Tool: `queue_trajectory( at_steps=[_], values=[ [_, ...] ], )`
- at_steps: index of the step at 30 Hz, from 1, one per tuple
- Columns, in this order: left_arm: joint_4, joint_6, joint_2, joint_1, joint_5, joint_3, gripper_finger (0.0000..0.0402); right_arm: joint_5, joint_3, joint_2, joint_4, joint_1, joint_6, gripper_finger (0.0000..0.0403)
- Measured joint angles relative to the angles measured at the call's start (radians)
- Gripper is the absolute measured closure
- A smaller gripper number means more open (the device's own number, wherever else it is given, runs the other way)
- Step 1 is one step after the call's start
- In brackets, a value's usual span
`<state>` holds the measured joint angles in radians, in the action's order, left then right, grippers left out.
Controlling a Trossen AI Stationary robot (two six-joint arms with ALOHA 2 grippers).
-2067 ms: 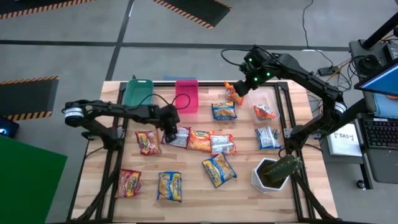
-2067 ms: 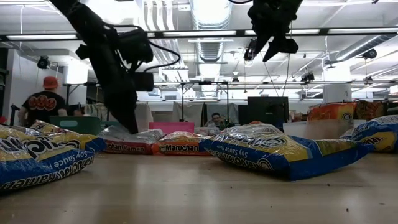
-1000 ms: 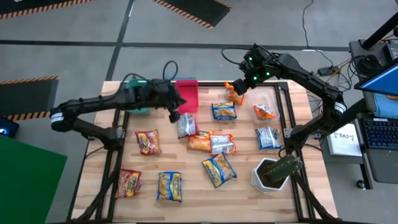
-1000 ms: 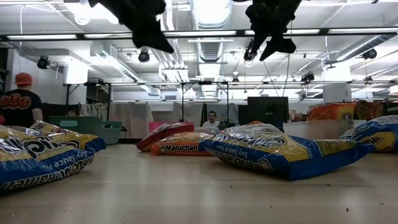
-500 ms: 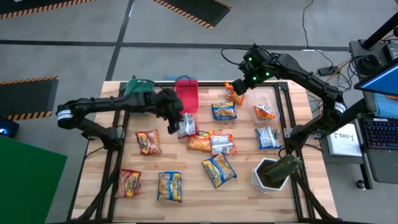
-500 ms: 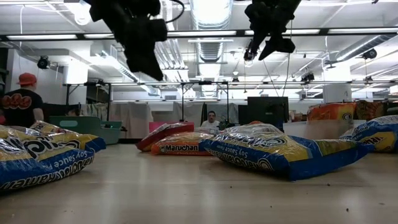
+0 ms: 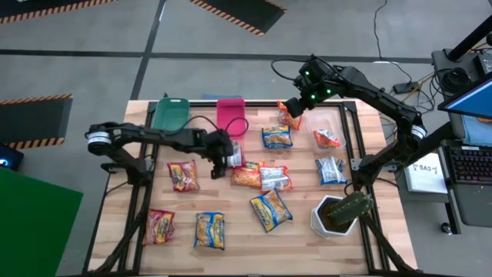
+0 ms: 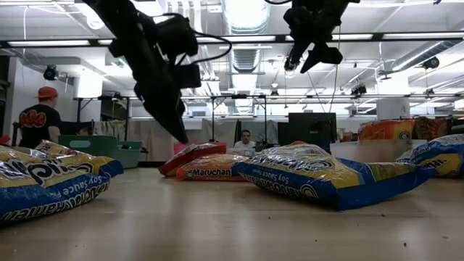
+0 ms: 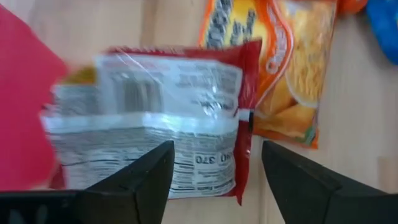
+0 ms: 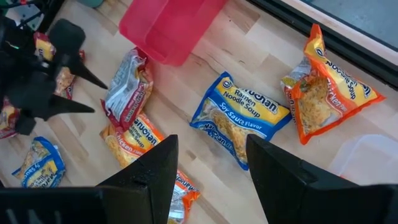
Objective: Sort Maruchan noodles
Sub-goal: Put the red noodle pack into the red bin
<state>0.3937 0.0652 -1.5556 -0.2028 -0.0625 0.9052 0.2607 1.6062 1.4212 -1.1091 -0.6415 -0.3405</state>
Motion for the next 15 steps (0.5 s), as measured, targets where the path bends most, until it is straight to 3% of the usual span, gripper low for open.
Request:
queue_trajectory(
  at_steps=[8, 12, 15],
  values=[
    [-0.147, -0.052, -0.013, 0.01, 0.004, -0.062, 0.0187, -0.003, 0.0, 0.0, 0.0, 0.0, 0.0, 0.0225],
    [-0.188, -0.057, -0.013, 0.01, 0.102, -0.085, 0.0189, -0.013, 0.0, 0.0, 0.0, 0.0, -0.01, 0.0225],
    [-0.236, -0.057, -0.013, 0.01, 0.118, -0.105, 0.0189, -0.027, 0.0, 0.0, 0.0, 0.0, -0.016, 0.0225]
  ],
)
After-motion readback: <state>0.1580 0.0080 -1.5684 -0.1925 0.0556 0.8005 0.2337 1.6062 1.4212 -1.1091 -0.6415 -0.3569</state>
